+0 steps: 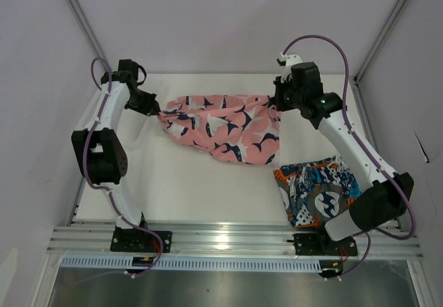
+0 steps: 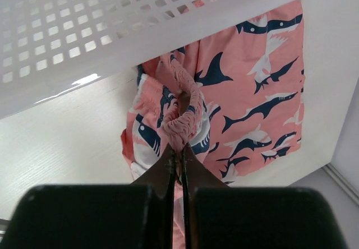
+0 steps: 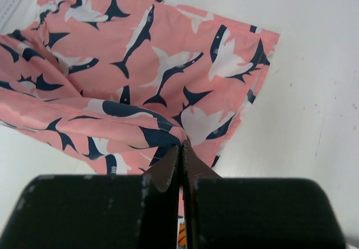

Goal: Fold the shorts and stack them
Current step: Fold the shorts

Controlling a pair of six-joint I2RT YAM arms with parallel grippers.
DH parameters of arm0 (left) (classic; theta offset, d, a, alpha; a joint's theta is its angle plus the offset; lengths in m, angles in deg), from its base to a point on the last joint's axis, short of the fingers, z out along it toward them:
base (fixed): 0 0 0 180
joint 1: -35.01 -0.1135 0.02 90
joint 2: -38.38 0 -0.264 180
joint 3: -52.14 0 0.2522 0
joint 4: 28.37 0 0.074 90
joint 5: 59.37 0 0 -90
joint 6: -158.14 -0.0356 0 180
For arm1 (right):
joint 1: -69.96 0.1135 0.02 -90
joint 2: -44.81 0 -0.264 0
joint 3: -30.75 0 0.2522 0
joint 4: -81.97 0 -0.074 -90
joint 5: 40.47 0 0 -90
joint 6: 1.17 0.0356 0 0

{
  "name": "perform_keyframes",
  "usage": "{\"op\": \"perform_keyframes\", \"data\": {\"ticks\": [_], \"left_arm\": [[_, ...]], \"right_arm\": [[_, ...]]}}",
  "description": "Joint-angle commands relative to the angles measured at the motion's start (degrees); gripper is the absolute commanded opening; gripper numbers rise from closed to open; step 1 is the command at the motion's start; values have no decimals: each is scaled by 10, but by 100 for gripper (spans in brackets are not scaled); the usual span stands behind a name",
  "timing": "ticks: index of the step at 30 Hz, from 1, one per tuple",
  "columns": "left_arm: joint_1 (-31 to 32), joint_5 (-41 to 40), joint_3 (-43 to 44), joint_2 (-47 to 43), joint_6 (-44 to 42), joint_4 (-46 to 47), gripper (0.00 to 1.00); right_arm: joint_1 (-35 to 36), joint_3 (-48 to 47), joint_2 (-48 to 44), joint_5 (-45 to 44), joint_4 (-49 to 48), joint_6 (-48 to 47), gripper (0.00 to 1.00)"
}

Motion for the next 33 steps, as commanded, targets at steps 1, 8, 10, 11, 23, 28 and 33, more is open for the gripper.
{"op": "perform_keyframes", "data": {"ticks": [1,8,10,11,23,28,33], "left_arm": [[-6,43,51,25,43,-11,0],[-10,43,70,57,97,11,0],[-10,45,74,64,112,24,0],[-10,44,77,66,117,29,0],[-9,72,60,36,178,111,0],[-8,89,56,45,211,154,0],[-4,88,67,74,225,173,0]], "right_arm": [[-37,-44,40,47,-34,1,0],[-84,-73,123,72,-60,13,0],[-102,-59,133,96,-87,24,0],[-106,-57,138,100,-93,27,0],[-136,-91,198,117,-153,48,0],[-142,-134,241,121,-152,48,0],[-150,-158,273,120,-154,54,0]]}}
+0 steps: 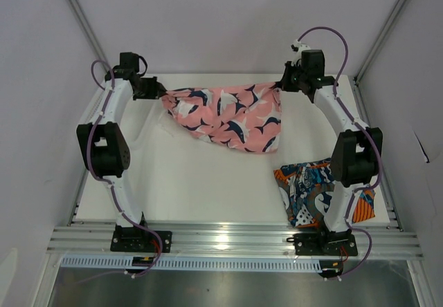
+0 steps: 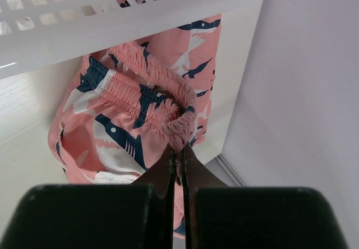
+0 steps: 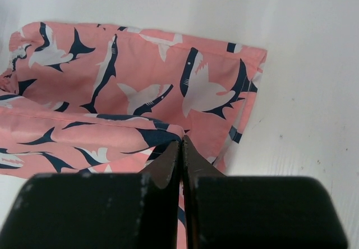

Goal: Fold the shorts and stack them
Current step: Fold the shorts

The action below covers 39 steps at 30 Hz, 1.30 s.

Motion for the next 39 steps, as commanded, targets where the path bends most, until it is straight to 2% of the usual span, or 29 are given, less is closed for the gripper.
{"op": "perform_keyframes", "data": {"ticks": [1,5,13,14,16,17,20,21,23,24,26,31,33,36,39], "left_arm": [[1,15,16,11,31,40,0],[2,5,19,29,44,71,0],[9,5,16,74,86,207,0],[9,4,14,83,87,242,10],[12,6,3,87,88,290,22],[14,6,-6,89,87,339,45],[17,9,-6,93,74,373,90],[18,12,0,96,71,368,97],[19,20,26,104,58,356,99],[19,25,32,107,54,352,99],[19,32,62,115,40,344,99],[23,50,123,106,-51,298,99],[23,48,135,96,-122,261,99],[39,44,117,51,-211,233,99],[41,58,45,-7,-263,244,99]], "right_arm": [[-11,-43,31,0,-21,6,0],[-18,-81,81,5,-11,8,0],[-39,-167,192,9,-38,32,0],[-42,-180,204,5,-39,39,0],[-46,-219,242,-10,-39,48,0],[-49,-235,256,-9,-37,55,0],[-50,-317,312,-12,-3,59,27],[-50,-333,322,-11,9,59,48],[-51,-350,333,-19,10,63,62],[-52,-348,331,-20,7,66,73],[-56,-345,320,-21,13,66,79],[-84,-244,246,45,-12,96,83],[-92,-221,233,113,-8,109,83],[-92,-190,222,181,10,126,82],[-92,-141,202,193,17,125,80]]}}
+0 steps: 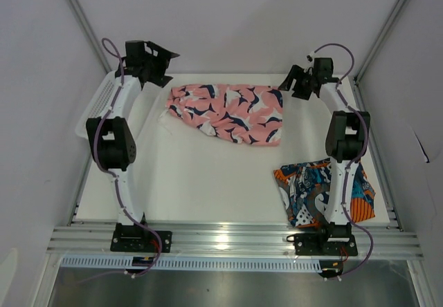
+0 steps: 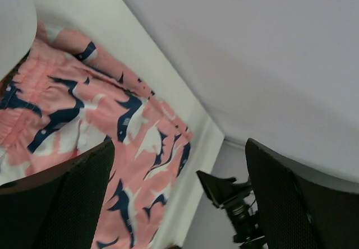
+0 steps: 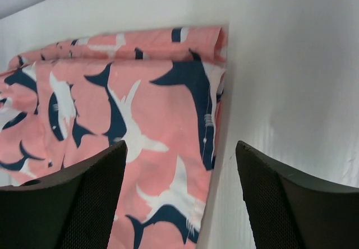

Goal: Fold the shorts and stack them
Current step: Fold the shorts

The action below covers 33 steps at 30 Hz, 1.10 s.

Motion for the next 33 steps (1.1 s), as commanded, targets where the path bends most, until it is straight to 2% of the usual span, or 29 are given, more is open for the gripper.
{"op": "perform_keyframes", "data": {"ticks": [1,5,6,10,14,19,23,25,29,33], "left_arm": [[15,29,-80,-98,-118,-22,99],[19,30,-157,-159,-173,-29,99],[25,25,-170,-185,-180,-28,99],[37,-11,-260,-238,-212,-23,99],[48,-38,-306,-269,-246,-30,99],[68,-53,-379,-299,-254,-16,99],[85,-70,-429,-319,-250,6,99],[89,-83,-445,-326,-251,16,99],[90,-84,-460,-333,-260,30,99],[90,-87,-468,-336,-266,28,98]], "right_arm": [[4,54,-58,69,0,16,80],[3,160,-107,81,-39,26,78],[5,218,-147,72,-52,26,79],[16,316,-231,43,-89,24,81],[37,336,-274,-13,-24,16,84],[74,418,-346,-70,-24,27,88],[150,440,-397,-133,-13,12,89],[171,431,-396,-136,-7,12,88],[216,404,-374,-139,-24,13,82],[244,341,-295,-135,-45,28,75]]}}
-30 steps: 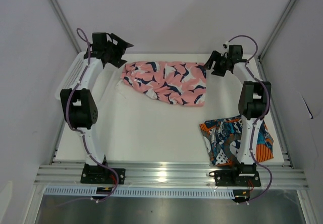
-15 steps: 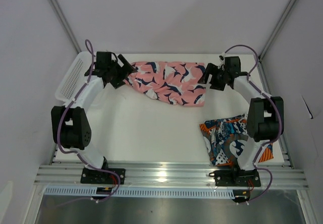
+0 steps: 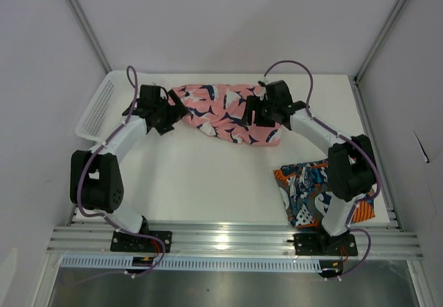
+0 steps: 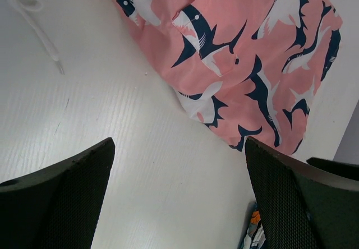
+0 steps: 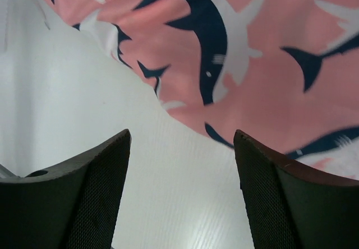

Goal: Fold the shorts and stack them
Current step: Fold the shorts

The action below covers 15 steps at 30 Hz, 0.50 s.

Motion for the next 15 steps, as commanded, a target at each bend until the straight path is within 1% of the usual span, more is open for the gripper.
{"op": "perform_keyframes", "data": {"ticks": [1,3,4,5,7,8,9,10,11,12,15], "left_arm": [[2,-18,-8,-34,-21,27,98],[2,-20,-18,-38,-22,29,98],[2,-23,-21,-44,-22,30,98],[2,-24,-24,-47,-22,31,98],[2,-28,-35,-54,-22,34,98],[2,-30,-40,-57,-22,35,98],[2,-31,-46,-59,-21,38,98],[2,-33,-48,-60,-20,39,98],[2,-33,-53,-63,-19,40,98],[2,-32,-57,-64,-19,43,98],[2,-34,-62,-68,-19,41,98]], "right_arm": [[7,-65,68,23,-56,12,73],[6,-83,103,50,-80,38,70],[5,-100,136,62,-105,46,67],[5,-108,153,96,-122,54,65],[4,-133,200,130,-164,89,62],[4,-140,216,169,-178,100,60],[4,-148,234,185,-189,122,58],[4,-156,249,197,-198,130,53],[4,-168,274,214,-200,136,52],[4,-168,283,219,-201,139,48],[5,-150,288,209,-176,123,46]]}}
